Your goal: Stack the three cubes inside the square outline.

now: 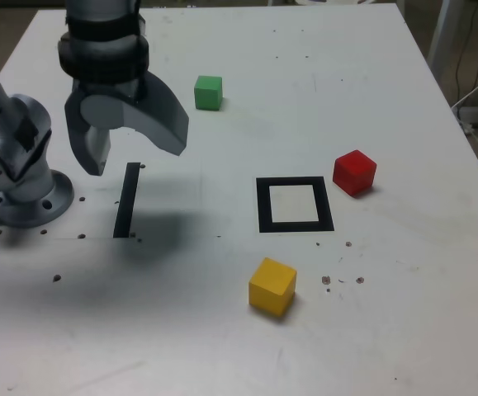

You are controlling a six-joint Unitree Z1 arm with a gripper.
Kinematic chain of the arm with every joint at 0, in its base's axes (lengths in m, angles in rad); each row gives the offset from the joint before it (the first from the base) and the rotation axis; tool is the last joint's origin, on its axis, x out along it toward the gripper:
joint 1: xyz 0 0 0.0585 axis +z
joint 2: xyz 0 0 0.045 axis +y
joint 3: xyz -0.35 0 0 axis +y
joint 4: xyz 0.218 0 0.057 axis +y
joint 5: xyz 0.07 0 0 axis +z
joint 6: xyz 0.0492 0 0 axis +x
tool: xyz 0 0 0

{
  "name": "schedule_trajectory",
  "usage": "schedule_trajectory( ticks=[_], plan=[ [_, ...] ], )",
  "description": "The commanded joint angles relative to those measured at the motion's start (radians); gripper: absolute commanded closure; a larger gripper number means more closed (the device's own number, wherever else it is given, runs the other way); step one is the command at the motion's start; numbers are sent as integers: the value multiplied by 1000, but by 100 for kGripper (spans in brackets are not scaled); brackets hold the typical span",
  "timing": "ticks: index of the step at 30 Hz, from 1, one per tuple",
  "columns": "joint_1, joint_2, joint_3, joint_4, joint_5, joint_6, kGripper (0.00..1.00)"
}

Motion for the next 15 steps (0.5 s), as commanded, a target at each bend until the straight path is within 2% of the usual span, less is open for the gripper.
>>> schedule_trajectory(
  ticks=[1, 9, 15],
  plan=[
    [-3, -1, 0, 2, 1, 2, 2],
    [-11, -1, -6, -4, -12, -18, 0],
    [-23, 10, -53, -19, 17, -47, 0]
  ],
)
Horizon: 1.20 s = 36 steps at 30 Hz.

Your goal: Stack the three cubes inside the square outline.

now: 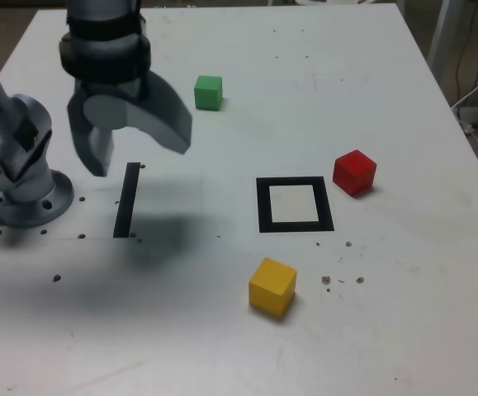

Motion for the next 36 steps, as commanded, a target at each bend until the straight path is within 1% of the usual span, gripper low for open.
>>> schedule_trajectory(
  ticks=[1, 6, 12, 21, 24, 28, 31, 36],
  plan=[
    [-3, 15, -38, -7, 16, -6, 0],
    [0, 48, -106, -9, 43, -7, 0],
    [7, 106, -189, -5, 47, -7, 1],
    [10, 261, -377, 49, 62, -12, 1],
    [18, 312, -446, 66, 59, -22, 1],
    [36, 367, -539, 116, 52, -40, 1],
    [45, 408, -614, 152, 56, -63, 1],
    [58, 480, -690, 162, 61, -95, 1]
  ],
)
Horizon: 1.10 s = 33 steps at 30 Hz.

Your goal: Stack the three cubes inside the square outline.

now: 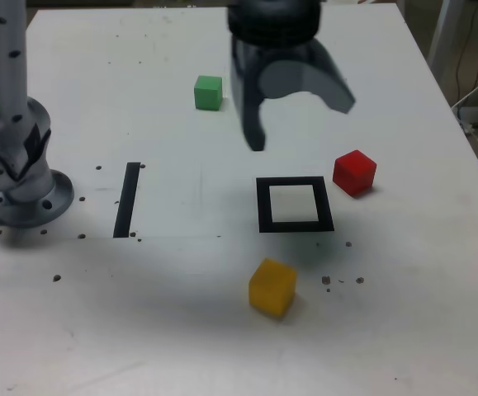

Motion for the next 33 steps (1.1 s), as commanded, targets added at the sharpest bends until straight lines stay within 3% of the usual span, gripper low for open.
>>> schedule_trajectory(
  ticks=[1, 22, 33],
  plan=[
    [8, 39, -28, 1, 2, -15, 1],
    [103, 316, -192, -65, 2, -103, 3],
    [129, 395, -226, -120, 5, -103, 6]
  ],
)
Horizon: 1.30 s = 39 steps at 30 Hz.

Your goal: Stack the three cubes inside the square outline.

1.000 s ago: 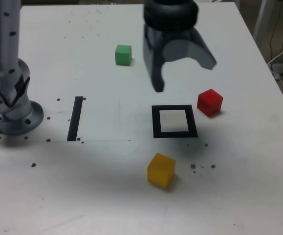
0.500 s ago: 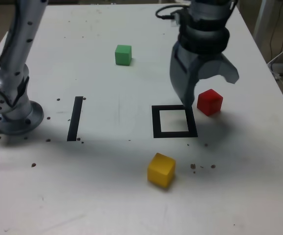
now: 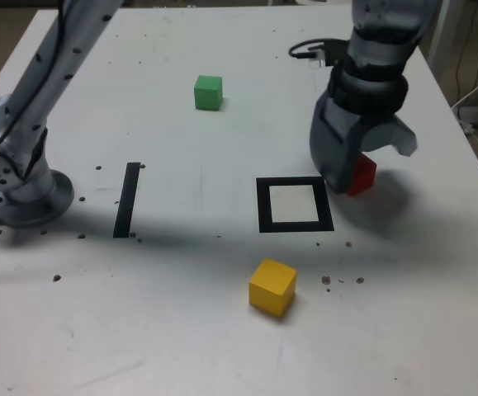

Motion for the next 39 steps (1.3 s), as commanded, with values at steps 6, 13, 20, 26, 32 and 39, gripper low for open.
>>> schedule_trajectory(
  ticks=[6, 13, 20, 26, 32, 39],
  plan=[
    [13, 44, -21, 2, 23, -8, 10],
    [18, 56, -22, 4, 48, -17, 15],
    [20, 47, -24, 11, 56, -21, 38],
    [20, 39, -18, 2, 63, -21, 50],
    [20, 37, -16, -7, 55, -14, 58],
    [20, 27, -1, -14, 53, 6, 64]
  ],
)
